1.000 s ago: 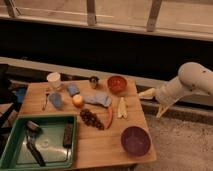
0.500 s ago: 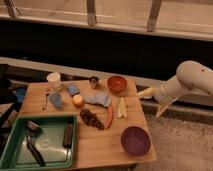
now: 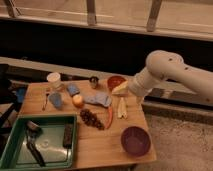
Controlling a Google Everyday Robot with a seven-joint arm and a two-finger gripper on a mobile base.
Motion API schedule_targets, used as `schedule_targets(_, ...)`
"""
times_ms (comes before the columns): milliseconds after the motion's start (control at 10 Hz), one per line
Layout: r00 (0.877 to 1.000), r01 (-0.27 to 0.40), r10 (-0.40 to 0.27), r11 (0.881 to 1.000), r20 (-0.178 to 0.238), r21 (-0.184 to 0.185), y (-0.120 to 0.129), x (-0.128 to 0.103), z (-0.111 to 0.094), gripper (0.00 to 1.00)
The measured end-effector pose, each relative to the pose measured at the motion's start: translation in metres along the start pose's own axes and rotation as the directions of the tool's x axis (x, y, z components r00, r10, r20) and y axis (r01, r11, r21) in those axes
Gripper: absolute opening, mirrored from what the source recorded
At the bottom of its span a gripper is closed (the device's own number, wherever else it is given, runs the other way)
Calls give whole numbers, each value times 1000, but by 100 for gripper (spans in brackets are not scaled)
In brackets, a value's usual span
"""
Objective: Place brush in plastic cup
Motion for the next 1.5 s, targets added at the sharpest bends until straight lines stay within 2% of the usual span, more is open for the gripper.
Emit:
schedule_targets(200, 994, 103, -103, 995, -22, -2, 47, 18, 16, 80)
schedule_targets(300, 984, 174, -175, 985, -44, -10, 79, 35, 28, 80)
schedule_targets(500, 954, 286, -287, 958, -84, -29, 122, 68, 45, 80)
schedule_targets(600, 929, 354, -357, 934, -102, -45, 147, 90, 53, 80)
schedule_targets(1200, 925, 365, -367, 930, -95, -42, 148, 91, 55, 80)
schedule_targets(1500, 900, 426, -430, 903, -72, -59, 175, 104, 72, 80)
